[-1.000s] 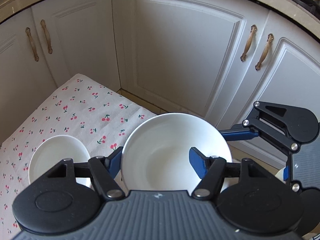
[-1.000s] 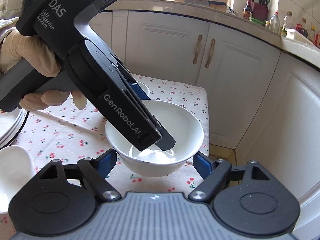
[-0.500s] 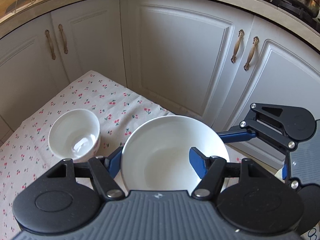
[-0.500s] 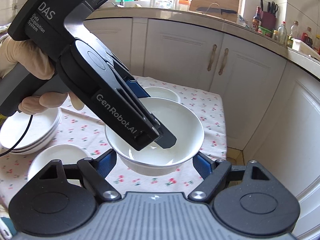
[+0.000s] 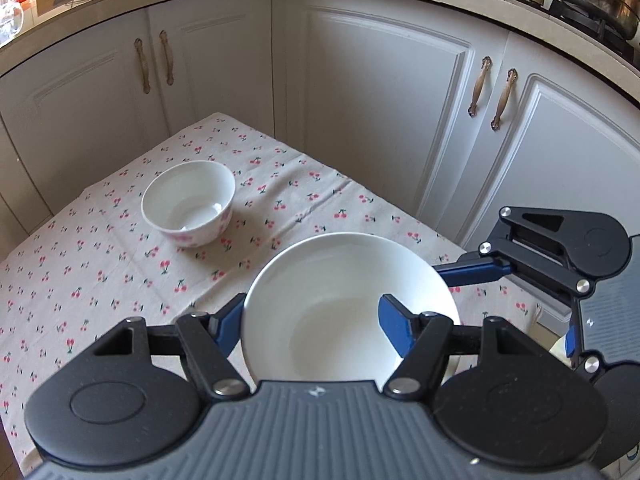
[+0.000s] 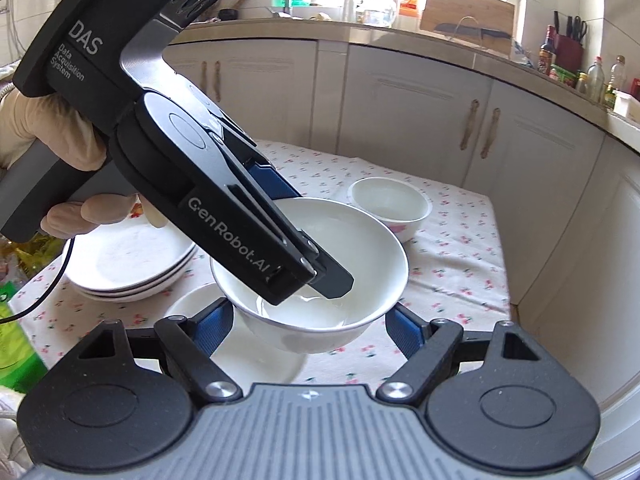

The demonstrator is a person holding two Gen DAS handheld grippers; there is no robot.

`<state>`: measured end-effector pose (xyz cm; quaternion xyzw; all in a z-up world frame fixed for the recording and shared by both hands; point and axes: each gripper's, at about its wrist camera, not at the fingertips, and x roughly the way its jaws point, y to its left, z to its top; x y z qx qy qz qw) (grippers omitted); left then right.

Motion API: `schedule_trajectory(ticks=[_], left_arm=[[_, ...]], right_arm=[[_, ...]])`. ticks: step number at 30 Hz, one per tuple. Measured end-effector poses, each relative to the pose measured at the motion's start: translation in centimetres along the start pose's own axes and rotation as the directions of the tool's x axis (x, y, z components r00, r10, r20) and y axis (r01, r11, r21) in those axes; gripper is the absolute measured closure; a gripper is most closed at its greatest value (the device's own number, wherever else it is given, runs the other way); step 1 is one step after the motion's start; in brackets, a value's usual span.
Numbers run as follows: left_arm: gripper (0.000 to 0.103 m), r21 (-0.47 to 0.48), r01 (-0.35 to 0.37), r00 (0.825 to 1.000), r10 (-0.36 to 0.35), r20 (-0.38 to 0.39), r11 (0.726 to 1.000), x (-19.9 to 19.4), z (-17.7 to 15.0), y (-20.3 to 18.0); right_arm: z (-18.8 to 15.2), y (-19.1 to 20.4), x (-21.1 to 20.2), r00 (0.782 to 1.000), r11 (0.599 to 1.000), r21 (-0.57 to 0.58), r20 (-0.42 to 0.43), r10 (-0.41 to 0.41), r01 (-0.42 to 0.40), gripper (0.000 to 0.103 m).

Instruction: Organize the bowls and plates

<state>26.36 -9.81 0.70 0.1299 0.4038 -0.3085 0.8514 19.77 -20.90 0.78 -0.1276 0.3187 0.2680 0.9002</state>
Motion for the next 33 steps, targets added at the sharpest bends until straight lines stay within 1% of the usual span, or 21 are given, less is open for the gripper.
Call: schedule_trajectory(ticks=[6,13,19,33], left_arm=[[0.034,-0.029,0.008,1.0,-0.008,0.005,1.0,-0.7,-1.8,0.5],[0.034,-0.033,0.006,1.0,-0.007,-0.01,0.999,-0.4,-3.5,0.7],[0.034,-0.039,0.018,1.0,-0.019,-0.01,0.999,-0.1,-4.3,0.7],[0.033,-0.033,0.016,1.0,-0.017,-0.02,0.999,0.5,-5.2,0.8]], right_arm=[[-0.5,1.5,0.3,0.999,1.0,0.003,-0.021,0.024,-0.024,0.016],[-1.3,2.5,1.1,0.998,0.999,0.02,-0.049,0.048,-0.047,0.016],[-1.7,2.7,1.4,0.996,0.998,0.025,-0.067,0.055,-0.054,0.016],[-2.1,3.0,2.1,0.994,0.998,0.017,-0.083,0.066,-0.064,0.016]])
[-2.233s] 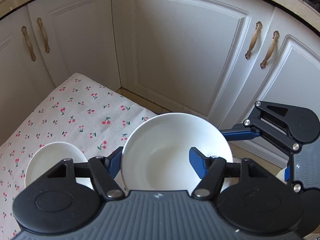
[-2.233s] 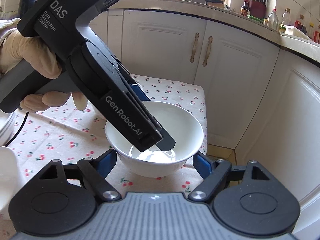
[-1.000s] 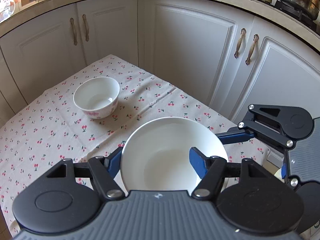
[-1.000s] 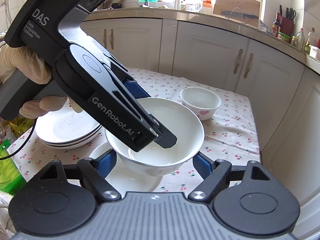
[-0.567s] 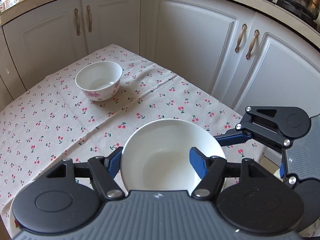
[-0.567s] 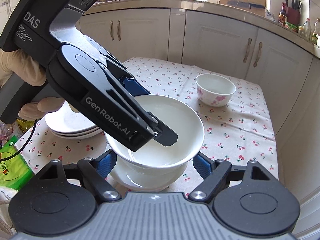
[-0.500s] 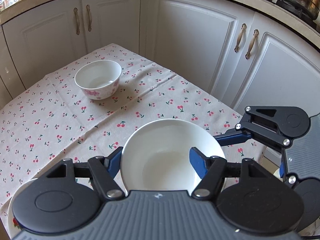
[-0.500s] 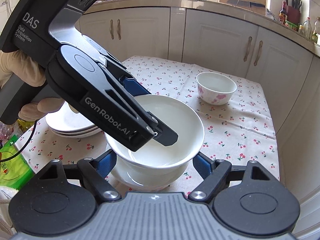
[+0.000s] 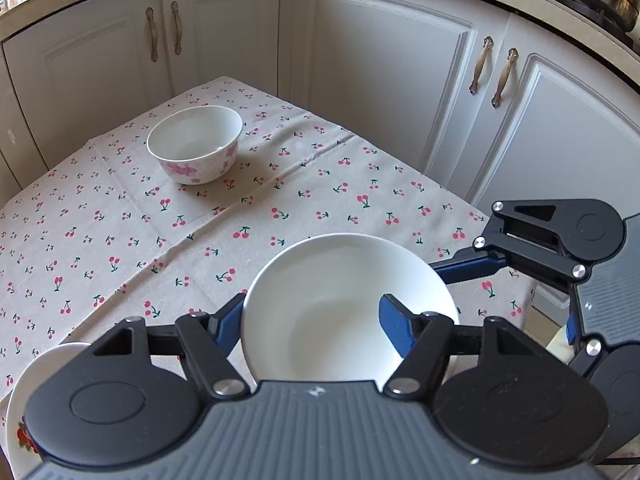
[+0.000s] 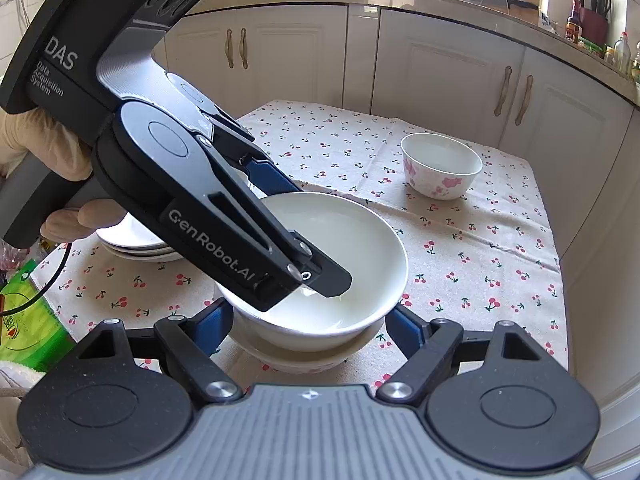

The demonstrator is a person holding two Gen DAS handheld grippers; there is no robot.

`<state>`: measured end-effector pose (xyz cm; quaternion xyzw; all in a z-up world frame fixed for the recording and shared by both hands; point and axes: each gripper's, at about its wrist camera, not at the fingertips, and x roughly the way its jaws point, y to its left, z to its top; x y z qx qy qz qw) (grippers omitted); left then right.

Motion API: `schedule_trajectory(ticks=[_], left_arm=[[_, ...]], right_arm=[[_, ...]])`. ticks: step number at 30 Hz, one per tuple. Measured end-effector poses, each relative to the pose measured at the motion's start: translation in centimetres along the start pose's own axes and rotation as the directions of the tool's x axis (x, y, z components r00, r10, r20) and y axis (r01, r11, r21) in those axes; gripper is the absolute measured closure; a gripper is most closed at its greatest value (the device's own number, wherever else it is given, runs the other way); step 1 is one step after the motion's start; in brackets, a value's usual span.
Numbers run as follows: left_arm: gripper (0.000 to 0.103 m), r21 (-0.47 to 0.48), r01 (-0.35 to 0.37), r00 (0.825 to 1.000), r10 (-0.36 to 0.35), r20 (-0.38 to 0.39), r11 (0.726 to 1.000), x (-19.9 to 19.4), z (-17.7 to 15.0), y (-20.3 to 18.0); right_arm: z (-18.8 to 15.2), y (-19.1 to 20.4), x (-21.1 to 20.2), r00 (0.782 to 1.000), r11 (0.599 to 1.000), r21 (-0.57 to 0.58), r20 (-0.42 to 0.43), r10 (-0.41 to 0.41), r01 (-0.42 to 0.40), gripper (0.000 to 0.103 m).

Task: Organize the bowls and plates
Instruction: 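Lower the held bowl into the other bowl and open the left gripper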

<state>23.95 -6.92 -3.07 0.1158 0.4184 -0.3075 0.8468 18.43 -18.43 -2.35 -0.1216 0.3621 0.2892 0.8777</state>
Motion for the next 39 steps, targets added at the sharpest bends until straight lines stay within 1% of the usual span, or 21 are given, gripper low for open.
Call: schedule_trajectory(ticks=[18,21,22,23,25,27,31,35,39], left_arm=[[0.033,-0.032,0.017,1.0,-0.017,0.0,0.999,0.4,-0.4,0.4],[0.031,-0.029,0.017,1.0,-0.017,0.003,0.999,0.4,-0.5,0.4],[0.031,-0.029,0.02,1.0,-0.02,0.005,0.999,0.3,-0.6,0.5],[0.031,-0.027,0.023,1.0,-0.023,0.008,0.999,0.2,-0.7,0.5],[0.031,-0.029,0.027,1.0,-0.027,0.01,0.999,0.0,-0.9,0.6],[0.031,-0.033,0.027,1.0,-0.027,0.01,0.999,-0.2,-1.1,0.7],[0.031,-0.042,0.015,1.0,-0.015,0.01,0.999,-0.9,-2.1,1.1],[0.029,-0.067,0.017,1.0,-0.016,0.026,0.998,-1.7,-3.2,1.4],[0.029,-0.067,0.004,0.999,-0.001,0.041,0.998,-1.9,-4.0,1.3]], right_arm=[[-0.3,-0.1,0.6,1.0,1.0,0.003,-0.008,0.007,-0.006,0.016],[-0.4,-0.2,0.7,1.0,1.0,0.005,-0.008,0.01,-0.01,0.015],[-0.4,-0.1,0.6,1.0,1.0,0.003,-0.002,0.007,-0.007,0.012],[-0.4,-0.1,0.4,1.0,1.0,0.0,0.013,0.003,-0.003,0.005],[-0.5,-0.1,-0.1,0.999,1.0,-0.011,0.046,0.011,-0.011,0.001],[-0.4,0.0,-0.6,0.998,1.0,-0.015,0.06,0.018,-0.017,0.001],[-0.2,-0.1,-0.9,0.997,1.0,-0.019,0.072,0.006,-0.005,0.001],[-0.4,-0.2,-1.1,0.997,1.0,-0.017,0.069,0.017,-0.016,0.0],[-0.9,0.2,-1.3,0.998,0.999,-0.035,0.058,0.009,-0.007,0.0]])
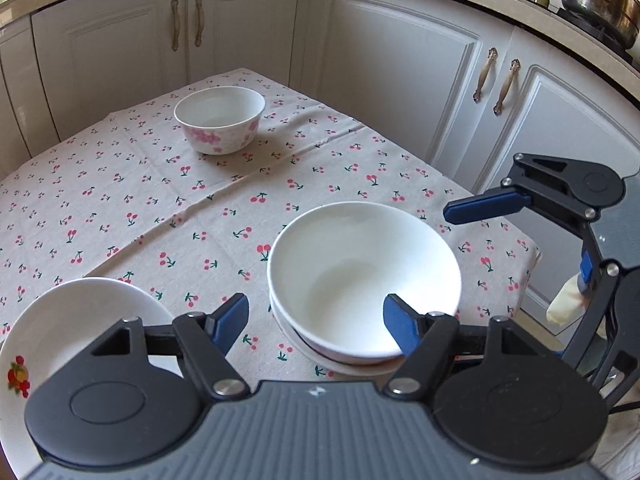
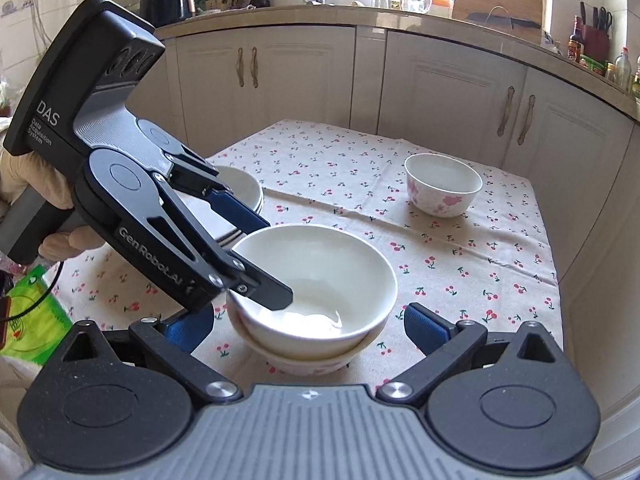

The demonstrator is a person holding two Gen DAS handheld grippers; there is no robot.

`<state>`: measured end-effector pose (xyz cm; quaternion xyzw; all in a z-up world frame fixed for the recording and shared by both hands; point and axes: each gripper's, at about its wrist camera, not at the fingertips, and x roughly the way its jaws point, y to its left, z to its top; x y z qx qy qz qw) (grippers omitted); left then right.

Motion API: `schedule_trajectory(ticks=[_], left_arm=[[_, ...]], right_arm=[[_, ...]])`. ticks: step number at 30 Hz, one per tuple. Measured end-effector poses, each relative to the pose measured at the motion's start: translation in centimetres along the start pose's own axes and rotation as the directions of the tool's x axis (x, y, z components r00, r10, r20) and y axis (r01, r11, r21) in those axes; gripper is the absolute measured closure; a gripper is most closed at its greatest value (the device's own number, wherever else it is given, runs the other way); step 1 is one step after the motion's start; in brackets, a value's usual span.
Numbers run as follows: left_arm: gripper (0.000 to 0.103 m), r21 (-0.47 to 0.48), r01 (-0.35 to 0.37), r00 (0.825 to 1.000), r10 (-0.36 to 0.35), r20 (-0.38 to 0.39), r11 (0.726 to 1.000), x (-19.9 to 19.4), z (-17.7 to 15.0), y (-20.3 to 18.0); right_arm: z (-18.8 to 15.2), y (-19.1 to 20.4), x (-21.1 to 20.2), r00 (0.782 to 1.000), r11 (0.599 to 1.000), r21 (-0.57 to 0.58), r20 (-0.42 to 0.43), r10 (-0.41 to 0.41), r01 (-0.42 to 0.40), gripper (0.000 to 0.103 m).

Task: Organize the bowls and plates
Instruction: 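Lower the held bowl into the other bowl and open the left gripper, then move the left gripper back and grasp the rim of the nested bowls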

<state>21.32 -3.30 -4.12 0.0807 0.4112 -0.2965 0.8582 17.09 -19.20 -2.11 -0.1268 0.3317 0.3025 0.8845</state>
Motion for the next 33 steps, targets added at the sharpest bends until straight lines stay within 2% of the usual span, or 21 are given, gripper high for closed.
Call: schedule_trajectory(ticks=[4,11,14,19,24,33], left_arm=[[0.029,-0.012,0.006,1.0,-0.006,0.002,1.0,-0.2,-0.2,0.0],[0.028,0.04,-0.008,0.999,0.006,0.038,0.999,-1.4,0.5,-0.9],[0.019,0.032,-0.009,0.997,0.006,0.073,0.999,-2.2,1.5,-0.5],[0.017,0.035,-0.045,0.993,0.041,0.108,0.998,-2.4,4.3,0.5],[0.017,0.043,-0.082,0.99,0.077,0.117,0.996,-0.7,7.7,2.2],[0.017,0.033,-0.089,0.993,0.086,0.082,0.995,5.2,13.0,6.0]], right_arm=[[-0.5,-0.1,-0.5,1.0,1.0,0.004,-0.007,-0.009,0.009,0.0],[-1.0,-1.2,-2.2,0.999,0.999,0.014,0.01,-0.043,0.043,0.0],[-0.7,-2.3,-3.2,0.997,0.998,0.018,0.033,-0.063,0.062,0.0],[0.6,-5.2,-3.5,0.992,0.995,0.038,0.076,-0.1,0.097,0.0],[2.3,-8.6,-1.6,0.991,0.993,0.061,0.081,-0.109,0.104,0.0],[5.7,-13.5,3.6,0.995,0.995,0.061,0.052,-0.082,0.079,0.0]])
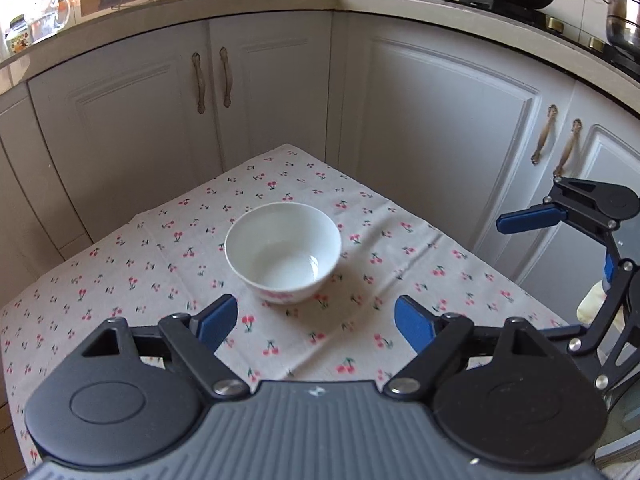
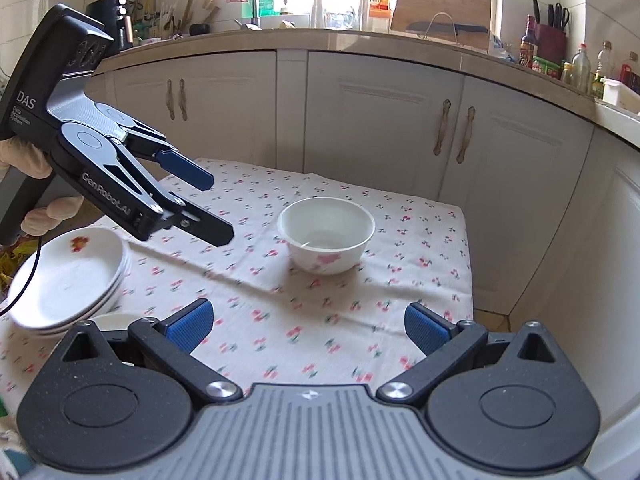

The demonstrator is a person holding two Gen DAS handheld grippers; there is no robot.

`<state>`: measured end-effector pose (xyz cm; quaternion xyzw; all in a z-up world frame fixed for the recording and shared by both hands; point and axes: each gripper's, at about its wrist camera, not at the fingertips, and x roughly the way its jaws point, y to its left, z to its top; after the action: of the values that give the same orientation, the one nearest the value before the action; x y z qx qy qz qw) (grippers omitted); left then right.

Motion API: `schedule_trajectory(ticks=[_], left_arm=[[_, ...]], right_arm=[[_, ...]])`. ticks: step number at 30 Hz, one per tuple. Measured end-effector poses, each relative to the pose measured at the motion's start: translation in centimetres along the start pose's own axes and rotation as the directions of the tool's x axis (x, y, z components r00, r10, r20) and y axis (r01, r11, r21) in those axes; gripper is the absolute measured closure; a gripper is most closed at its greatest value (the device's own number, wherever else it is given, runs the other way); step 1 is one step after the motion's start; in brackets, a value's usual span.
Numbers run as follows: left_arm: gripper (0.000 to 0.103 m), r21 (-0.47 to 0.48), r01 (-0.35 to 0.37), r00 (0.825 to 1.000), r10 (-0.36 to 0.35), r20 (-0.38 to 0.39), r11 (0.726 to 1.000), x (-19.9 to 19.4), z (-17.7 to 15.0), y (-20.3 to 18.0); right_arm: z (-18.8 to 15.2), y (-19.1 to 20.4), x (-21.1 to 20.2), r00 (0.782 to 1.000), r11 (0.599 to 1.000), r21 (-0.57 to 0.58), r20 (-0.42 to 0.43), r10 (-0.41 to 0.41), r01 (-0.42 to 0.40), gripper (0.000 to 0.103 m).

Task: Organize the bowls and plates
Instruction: 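Move the left gripper back and grasp the rim of the nested bowls, then lift and carry the nested bowls with the left gripper over the plate stack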

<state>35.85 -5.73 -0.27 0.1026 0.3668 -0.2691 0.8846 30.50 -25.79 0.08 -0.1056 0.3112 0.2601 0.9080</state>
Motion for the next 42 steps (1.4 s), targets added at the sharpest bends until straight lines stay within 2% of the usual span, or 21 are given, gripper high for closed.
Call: schedule_trajectory(ticks=[10,22,26,29,34,36,42], left_arm=[[0.017,-0.037,-0.007,0.999,0.006,-0.032,0.999,6.6,2.5,3.1],[0.018,-0.097,0.023,0.997,-0.029,-0.068,0.995,10.6,3.3,5.9],[0.021,-0.113,0.04,0.996,-0.048,-0.073,0.993,11.5,3.4,6.4],[0.029,-0.121,0.058,0.994,-0.069,-0.082,0.991,12.0,3.4,6.5],[0.031,-0.11,0.073,0.993,-0.082,-0.083,0.991,12.4,3.5,6.2],[0.036,-0.11,0.081,0.992,-0.091,-0.086,0.991,12.6,3.6,6.1],[0.036,-0.112,0.082,0.992,-0.092,-0.089,0.99,12.8,3.8,6.2]], right_arm=[[2.2,-2.5,6.5,0.998,0.999,-0.053,-0.063,0.01,-0.013,0.0],[2.9,-3.2,12.2,0.992,0.993,-0.09,-0.101,0.073,-0.082,0.002],[3.0,-2.7,13.4,0.991,0.99,-0.109,-0.117,0.071,-0.084,0.007],[3.1,-2.3,14.0,0.991,0.989,-0.126,-0.113,0.069,-0.083,0.01],[3.2,-2.3,14.7,0.992,0.988,-0.13,-0.104,0.072,-0.086,0.013],[3.2,-2.2,14.8,0.993,0.988,-0.134,-0.095,0.071,-0.083,0.016],[3.4,-2.0,14.5,0.993,0.987,-0.138,-0.096,0.065,-0.078,0.018]])
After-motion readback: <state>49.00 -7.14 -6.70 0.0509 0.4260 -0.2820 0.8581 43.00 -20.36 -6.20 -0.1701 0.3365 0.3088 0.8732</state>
